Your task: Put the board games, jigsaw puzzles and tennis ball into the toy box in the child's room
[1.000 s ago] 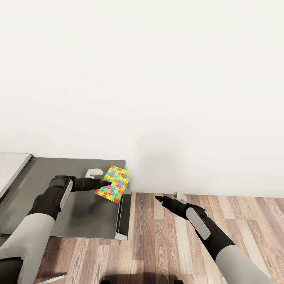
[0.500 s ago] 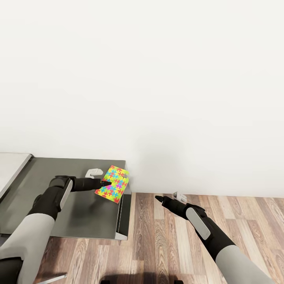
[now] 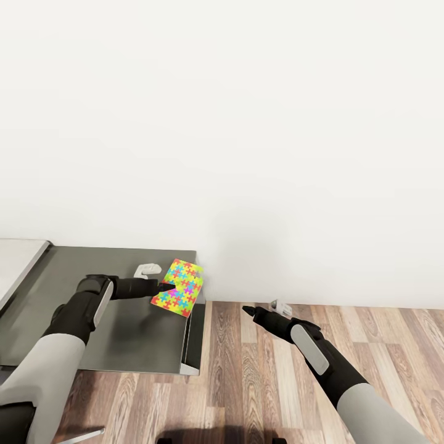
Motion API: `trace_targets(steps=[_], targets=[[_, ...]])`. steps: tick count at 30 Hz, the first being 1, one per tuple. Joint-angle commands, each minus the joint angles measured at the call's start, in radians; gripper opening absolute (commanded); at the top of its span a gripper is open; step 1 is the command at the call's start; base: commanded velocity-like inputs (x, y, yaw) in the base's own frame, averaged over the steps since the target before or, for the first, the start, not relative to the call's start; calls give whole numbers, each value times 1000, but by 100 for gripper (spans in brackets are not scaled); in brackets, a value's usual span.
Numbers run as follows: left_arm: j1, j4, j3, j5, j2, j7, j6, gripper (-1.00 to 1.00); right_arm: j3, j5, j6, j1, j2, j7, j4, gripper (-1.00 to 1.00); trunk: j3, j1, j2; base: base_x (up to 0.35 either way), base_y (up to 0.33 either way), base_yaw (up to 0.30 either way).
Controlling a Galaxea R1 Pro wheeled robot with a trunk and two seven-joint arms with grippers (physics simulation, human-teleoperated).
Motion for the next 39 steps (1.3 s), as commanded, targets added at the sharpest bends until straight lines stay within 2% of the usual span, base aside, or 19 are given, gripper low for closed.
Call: trace_targets(steps=[1, 10, 24, 32, 35, 37, 39], targets=[[-1, -1, 3, -7, -1, -7, 6, 100, 2, -1, 2, -1, -1, 1, -1, 100, -1, 1, -2, 0, 0, 0], [-1, -1, 7, -15, 2, 12, 3, 100, 2, -1, 2, -1, -1, 1, -1, 100, -1, 1, -2, 0, 0, 0], [-1, -20, 12, -15, 10, 75, -21, 100, 2, -1, 2, -1, -1, 1, -1, 100, -1, 1, -2, 0, 0, 0], [10, -139, 16, -15, 12, 74, -15, 100, 2, -1, 2, -1, -1, 1, -1, 100, -1, 1, -2, 0, 0, 0], [13, -163, 54, -13, 13, 72, -8, 100, 2, -1, 2, -1, -1, 1, -1, 100, -1, 1, -2, 0, 0, 0], [16, -196, 103, -12, 13, 64, 16, 100, 2, -1, 3, -1, -3, 2, -1, 100, -1, 1, -2, 0, 0, 0], [21, -226, 125, -9, 16, 60, 47, 100, 2, -1, 4, -1, -5, 5, -1, 100, -1, 1, -2, 0, 0, 0]])
